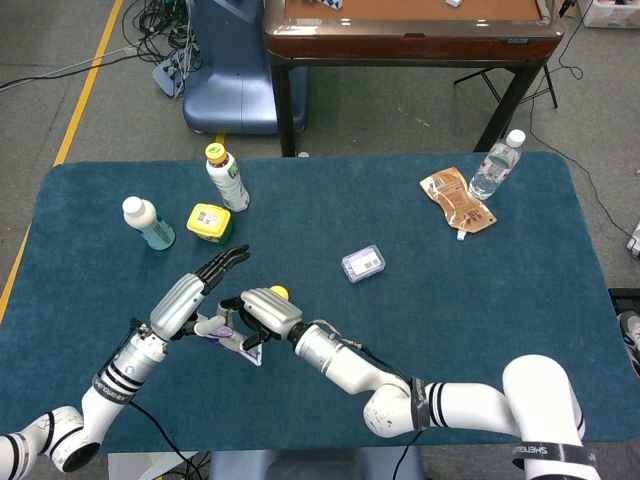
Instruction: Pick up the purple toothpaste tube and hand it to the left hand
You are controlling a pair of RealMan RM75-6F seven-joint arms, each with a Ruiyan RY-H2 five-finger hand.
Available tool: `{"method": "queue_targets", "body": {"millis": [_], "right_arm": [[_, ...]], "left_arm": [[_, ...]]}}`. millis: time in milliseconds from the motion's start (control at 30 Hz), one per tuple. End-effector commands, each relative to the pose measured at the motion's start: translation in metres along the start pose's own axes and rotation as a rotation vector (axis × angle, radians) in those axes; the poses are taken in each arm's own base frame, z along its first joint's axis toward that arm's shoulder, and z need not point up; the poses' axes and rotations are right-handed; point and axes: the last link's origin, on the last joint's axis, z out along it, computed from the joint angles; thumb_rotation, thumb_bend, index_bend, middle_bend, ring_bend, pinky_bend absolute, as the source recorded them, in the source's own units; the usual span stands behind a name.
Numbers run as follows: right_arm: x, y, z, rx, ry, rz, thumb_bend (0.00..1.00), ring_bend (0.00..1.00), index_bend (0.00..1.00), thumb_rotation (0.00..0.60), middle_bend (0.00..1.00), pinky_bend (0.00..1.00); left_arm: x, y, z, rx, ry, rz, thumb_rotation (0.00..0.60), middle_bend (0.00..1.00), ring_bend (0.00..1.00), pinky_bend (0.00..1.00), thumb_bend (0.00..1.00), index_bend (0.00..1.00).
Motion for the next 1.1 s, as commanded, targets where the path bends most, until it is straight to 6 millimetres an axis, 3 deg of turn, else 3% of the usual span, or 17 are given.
{"method": "queue_targets", "body": {"millis": [33,867,1100], "right_arm": [[0.0,-0.001,0.002,0.002,0.007,0.012,0.88,0.8,0.96,0.6,0.86,0.77],[-0.006,-0.004,0.007,0.019,0.053,0.087,0.89,0.81,0.97,0.6,0.87,0.77],[0.0,0.009,-0.003,-0.014,-0.019,-0.035,0.89,0.81,0.97,0.6,0.87,0.77]], "left_arm": [[-0.002,0.0,0.0,-0.003,0.005,-0.02,0.0,0.0,0.0,0.09,0.02,0.0],[-0.009,0.001,0.006,-0.019,0.066,-0.153,0.0,0.0,0.0,0.09,0.01,0.0],[0.001,-0.003,0.003,-0.003,0.072,-0.096,0.0,0.0,0.0,0.09,0.01,0.0]]}}
